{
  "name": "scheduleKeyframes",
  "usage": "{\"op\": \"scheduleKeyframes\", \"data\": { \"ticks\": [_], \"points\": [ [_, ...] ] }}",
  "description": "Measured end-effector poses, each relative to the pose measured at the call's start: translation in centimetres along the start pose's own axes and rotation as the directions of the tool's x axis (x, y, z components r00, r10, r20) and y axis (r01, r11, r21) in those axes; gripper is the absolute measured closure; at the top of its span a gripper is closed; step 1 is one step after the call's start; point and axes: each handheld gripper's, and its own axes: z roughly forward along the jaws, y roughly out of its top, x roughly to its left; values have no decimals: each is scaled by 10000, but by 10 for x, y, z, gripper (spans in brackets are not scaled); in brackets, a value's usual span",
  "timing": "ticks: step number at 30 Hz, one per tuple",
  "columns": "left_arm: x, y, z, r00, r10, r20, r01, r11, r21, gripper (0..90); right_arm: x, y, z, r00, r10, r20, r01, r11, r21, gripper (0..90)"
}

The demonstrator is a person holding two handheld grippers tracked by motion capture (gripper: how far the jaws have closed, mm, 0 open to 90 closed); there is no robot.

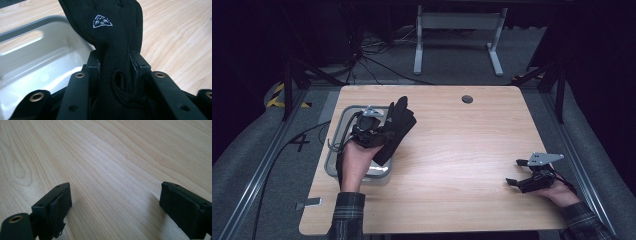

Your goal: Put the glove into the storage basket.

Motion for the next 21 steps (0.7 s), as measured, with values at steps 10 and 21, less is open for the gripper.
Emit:
{"op": "scheduleKeyframes", "data": {
  "ticks": [10,21],
  "points": [
    [36,-25,2,9938,-644,-902,682,9969,401,668,0,0,0,10000,1,1,-1,10000,-1,112],
    [60,-42,19,9875,-1079,-1149,1204,9869,1074,663,0,0,0,10000,0,3,0,10000,-3,112]
  ]
}}
